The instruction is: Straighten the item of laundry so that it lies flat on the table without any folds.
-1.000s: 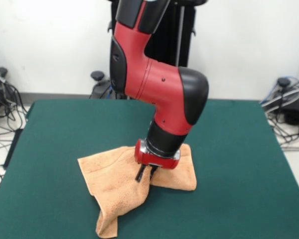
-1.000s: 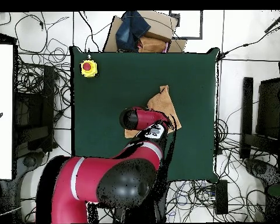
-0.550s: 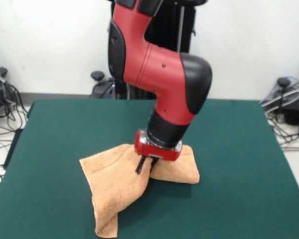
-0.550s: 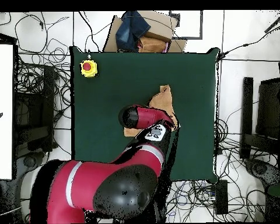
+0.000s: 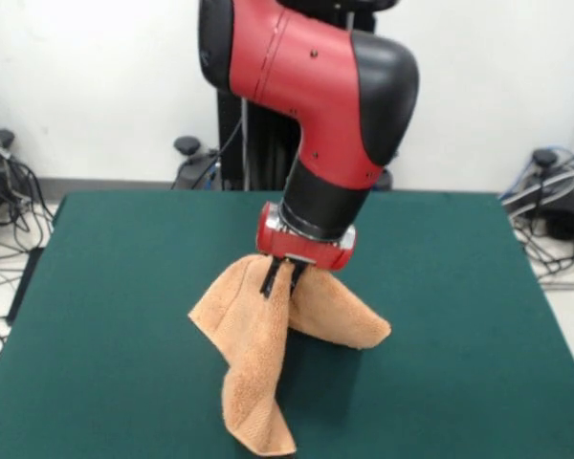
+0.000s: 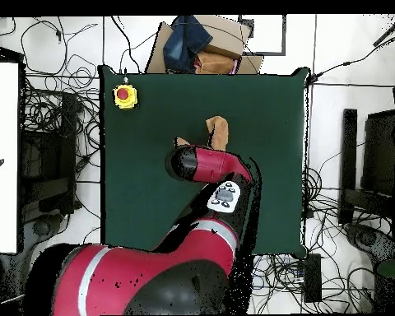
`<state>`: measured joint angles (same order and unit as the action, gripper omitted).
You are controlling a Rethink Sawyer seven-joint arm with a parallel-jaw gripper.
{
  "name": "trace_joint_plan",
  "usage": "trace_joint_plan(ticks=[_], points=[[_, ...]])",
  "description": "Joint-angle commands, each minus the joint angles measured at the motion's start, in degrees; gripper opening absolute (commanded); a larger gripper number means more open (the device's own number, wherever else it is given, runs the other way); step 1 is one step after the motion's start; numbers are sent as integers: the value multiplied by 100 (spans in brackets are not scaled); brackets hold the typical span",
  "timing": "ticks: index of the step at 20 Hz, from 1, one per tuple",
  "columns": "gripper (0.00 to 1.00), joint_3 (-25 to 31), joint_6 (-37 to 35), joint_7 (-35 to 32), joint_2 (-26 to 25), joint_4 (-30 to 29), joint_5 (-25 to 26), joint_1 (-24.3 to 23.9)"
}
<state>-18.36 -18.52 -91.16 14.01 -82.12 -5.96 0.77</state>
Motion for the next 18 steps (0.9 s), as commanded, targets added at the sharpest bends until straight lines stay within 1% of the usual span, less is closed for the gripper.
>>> trace_joint_plan(ticks=[1,8,14,18], points=[[0,743,-325,-803,309,-736,25,-52],[0,708,-275,-843,384,-860,21,-19],[0,607,-679,-778,680,-937,0,39],[0,615,-554,-813,743,-1064,4,50]])
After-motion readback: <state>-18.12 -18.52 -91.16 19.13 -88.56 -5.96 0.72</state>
